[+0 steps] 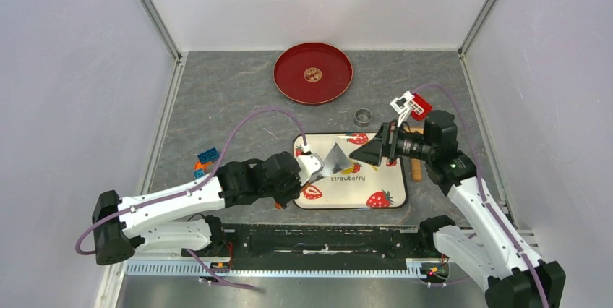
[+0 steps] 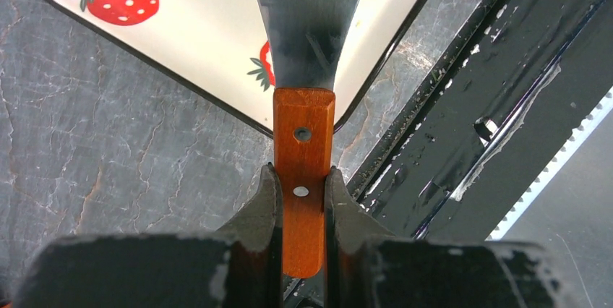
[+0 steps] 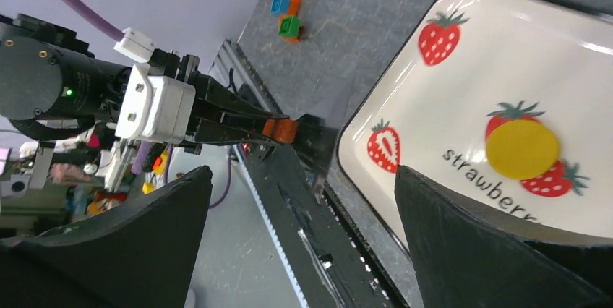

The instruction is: Roll out the dumpling wrappers from the dough

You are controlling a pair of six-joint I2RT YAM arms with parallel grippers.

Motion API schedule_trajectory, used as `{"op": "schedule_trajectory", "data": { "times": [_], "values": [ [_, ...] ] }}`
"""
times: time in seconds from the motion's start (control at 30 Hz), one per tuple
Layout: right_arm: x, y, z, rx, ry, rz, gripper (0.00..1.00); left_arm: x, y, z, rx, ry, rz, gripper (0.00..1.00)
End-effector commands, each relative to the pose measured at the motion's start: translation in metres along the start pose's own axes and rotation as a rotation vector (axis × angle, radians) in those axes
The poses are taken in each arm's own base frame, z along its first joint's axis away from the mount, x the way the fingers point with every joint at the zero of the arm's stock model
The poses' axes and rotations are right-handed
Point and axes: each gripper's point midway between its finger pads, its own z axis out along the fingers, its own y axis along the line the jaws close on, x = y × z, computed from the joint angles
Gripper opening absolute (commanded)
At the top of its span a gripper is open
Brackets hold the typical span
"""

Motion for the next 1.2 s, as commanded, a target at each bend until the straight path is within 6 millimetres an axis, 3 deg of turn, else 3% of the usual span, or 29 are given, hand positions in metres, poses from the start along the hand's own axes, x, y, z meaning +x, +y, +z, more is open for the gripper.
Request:
{"op": "schedule_trajectory", "data": {
  "times": [0.0,0.13,0.3,0.43,0.8,1.0,1.17],
  "values": [
    [0.015,-0.002,0.023,0.002,0.040,0.017,0.98,-0.024,-0.005,0.000,-0.018,-0.076,0.067,0.02],
    [0.040,-0.027,0.039,0.115,0.111,0.048,0.98,-0.023,-0.008,0.000,-0.024,-0.079,0.067,0.02],
    [0.057,-0.060,0.038,0.261,0.161,0.052,0.95,-0.025,-0.008,-0.004,-0.025,-0.105,0.056,0.02],
    [0.066,-0.074,0.037,0.308,0.179,0.056,0.91,-0.026,-0.013,-0.009,0.008,-0.141,0.051,0.02],
    [0.090,-0.099,0.033,0.383,0.231,0.067,0.91,-0.025,-0.012,-0.011,0.011,-0.164,0.045,0.02],
    [0.088,-0.099,0.033,0.387,0.229,0.055,0.93,-0.026,-0.012,-0.008,0.006,-0.164,0.035,0.02],
    [0.060,-0.087,0.030,0.394,0.160,-0.003,0.98,-0.026,-0.006,-0.004,-0.028,-0.180,0.023,0.02]
  ]
}}
